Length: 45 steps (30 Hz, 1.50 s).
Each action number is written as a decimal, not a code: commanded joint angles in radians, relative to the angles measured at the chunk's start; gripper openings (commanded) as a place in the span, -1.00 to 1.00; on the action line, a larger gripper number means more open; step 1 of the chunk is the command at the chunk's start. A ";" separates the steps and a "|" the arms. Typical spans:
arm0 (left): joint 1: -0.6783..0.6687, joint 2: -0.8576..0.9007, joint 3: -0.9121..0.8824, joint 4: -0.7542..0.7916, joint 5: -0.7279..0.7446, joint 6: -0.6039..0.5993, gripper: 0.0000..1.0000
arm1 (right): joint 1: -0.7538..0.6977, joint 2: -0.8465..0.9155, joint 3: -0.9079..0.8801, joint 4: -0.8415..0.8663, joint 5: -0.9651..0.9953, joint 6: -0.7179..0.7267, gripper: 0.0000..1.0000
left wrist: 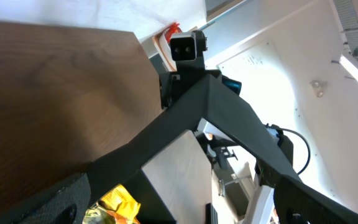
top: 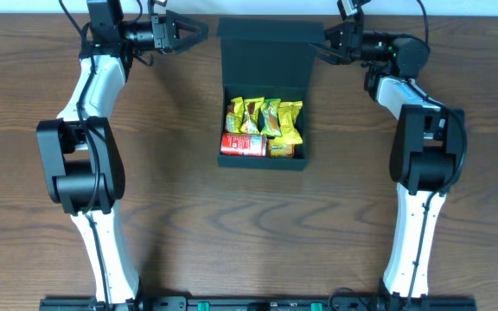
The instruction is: Pack container
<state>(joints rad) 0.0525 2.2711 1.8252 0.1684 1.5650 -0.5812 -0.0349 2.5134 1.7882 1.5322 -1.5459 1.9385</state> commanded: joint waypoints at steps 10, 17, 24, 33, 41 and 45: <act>0.003 0.005 0.011 0.173 -0.078 -0.010 0.91 | 0.048 0.000 0.003 0.043 -0.003 0.002 0.22; -0.048 0.005 0.011 0.211 -0.113 0.020 0.91 | 0.062 0.000 0.003 0.043 -0.003 0.002 0.21; -0.089 0.005 0.011 0.210 -0.185 0.052 -0.19 | 0.068 0.000 0.003 0.043 -0.005 0.014 0.19; -0.073 0.005 0.011 0.231 -0.222 -0.010 -0.59 | 0.069 0.000 0.003 0.043 -0.005 0.014 0.20; -0.063 0.005 0.011 0.555 -0.219 -0.241 0.66 | 0.069 0.000 0.003 0.043 -0.005 0.014 0.20; -0.061 0.005 0.011 0.561 -0.240 -0.236 0.14 | 0.069 0.000 0.003 0.043 -0.005 0.014 0.20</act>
<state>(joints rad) -0.0109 2.2711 1.8256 0.7254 1.3430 -0.7887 0.0109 2.5134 1.7882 1.5337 -1.5433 1.9381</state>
